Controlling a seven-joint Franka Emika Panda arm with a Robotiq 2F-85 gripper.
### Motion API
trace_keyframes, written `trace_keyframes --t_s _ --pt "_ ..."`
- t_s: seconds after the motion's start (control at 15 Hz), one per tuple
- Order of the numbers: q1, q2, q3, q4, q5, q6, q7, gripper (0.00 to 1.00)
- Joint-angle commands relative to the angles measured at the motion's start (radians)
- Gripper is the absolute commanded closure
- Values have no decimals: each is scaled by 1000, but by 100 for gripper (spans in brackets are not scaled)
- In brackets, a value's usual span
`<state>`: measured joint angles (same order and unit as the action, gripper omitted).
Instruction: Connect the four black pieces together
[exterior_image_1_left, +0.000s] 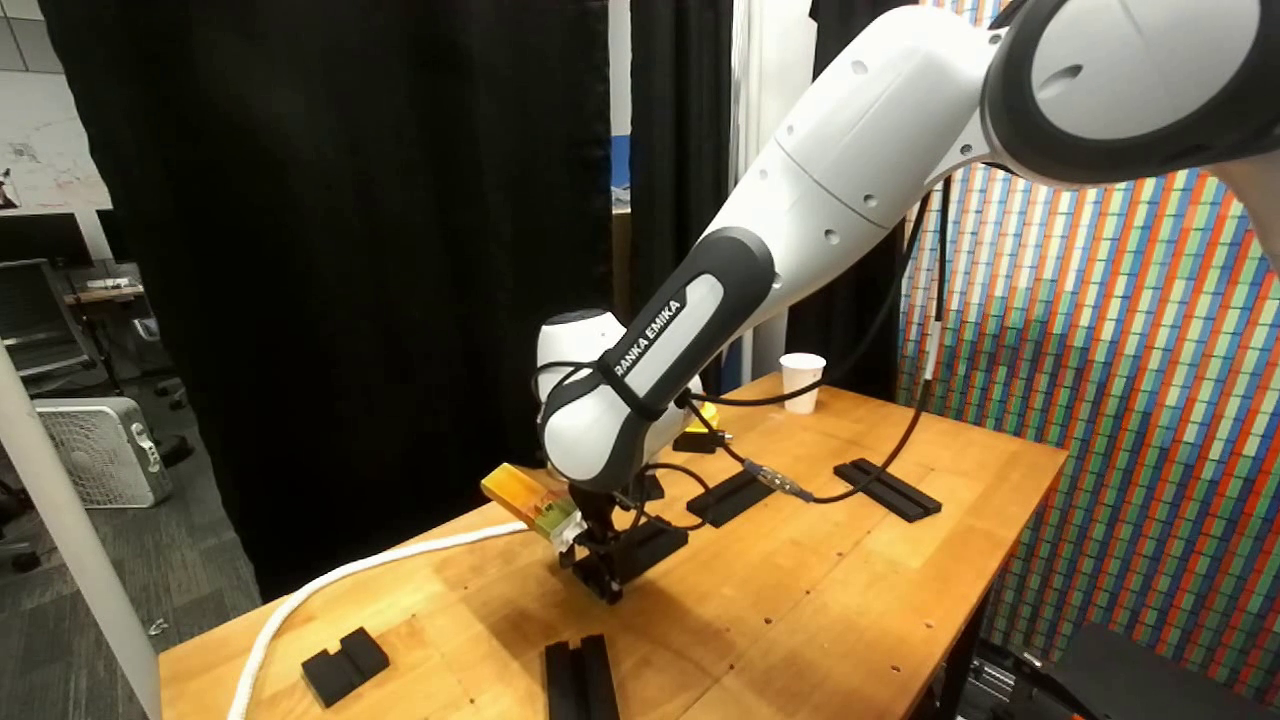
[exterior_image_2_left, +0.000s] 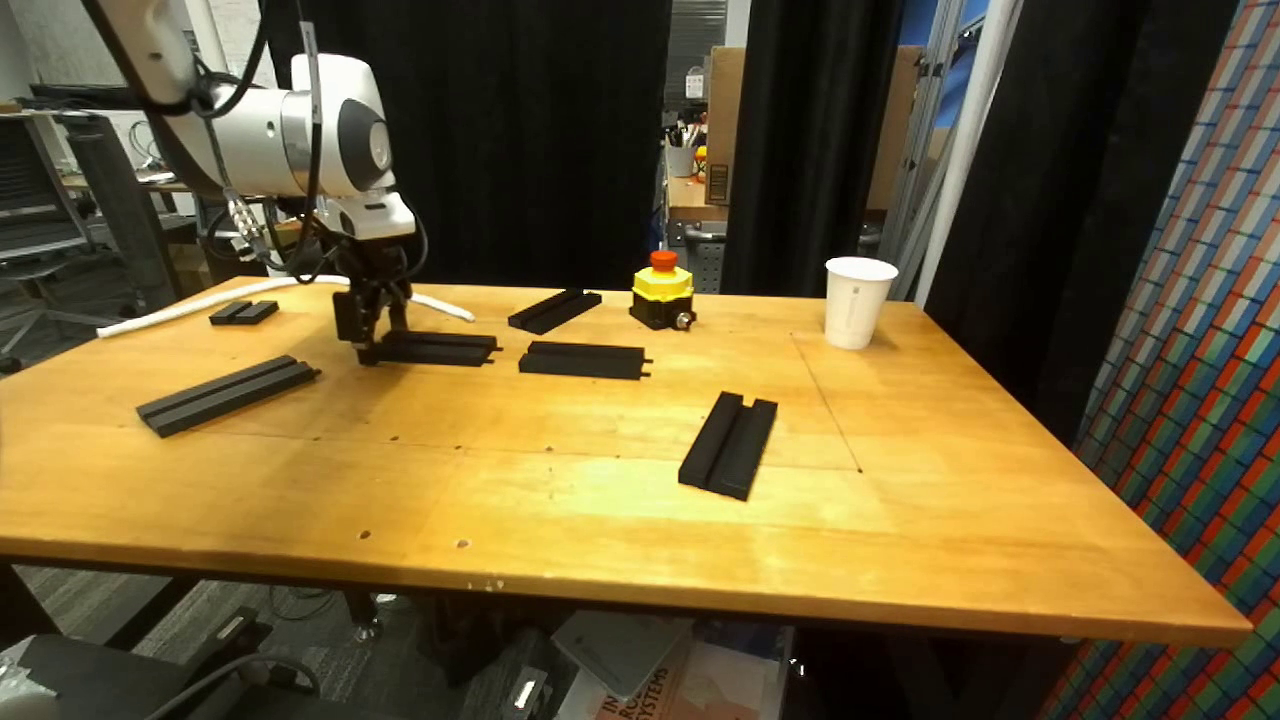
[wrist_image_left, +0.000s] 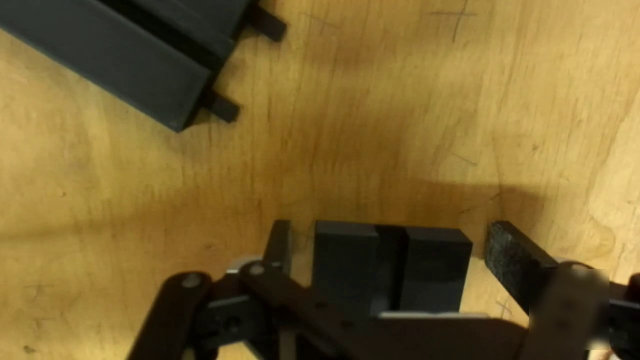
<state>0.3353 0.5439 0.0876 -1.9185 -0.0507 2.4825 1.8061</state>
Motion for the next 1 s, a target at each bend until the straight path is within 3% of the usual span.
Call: trace_keyframes --t_s 0.0,0.07,0.27,0.33,0.93 --pt "5 -11 -15 -15 25 29 -1 25" --pt "5 -11 -16 -15 26 28 0 26" --pt "5 -18 -17 -16 29 29 2 50" --pt "4 -21 -14 -16 34 32 0 54" --pt "49 84 26 102 79 57 16 54"
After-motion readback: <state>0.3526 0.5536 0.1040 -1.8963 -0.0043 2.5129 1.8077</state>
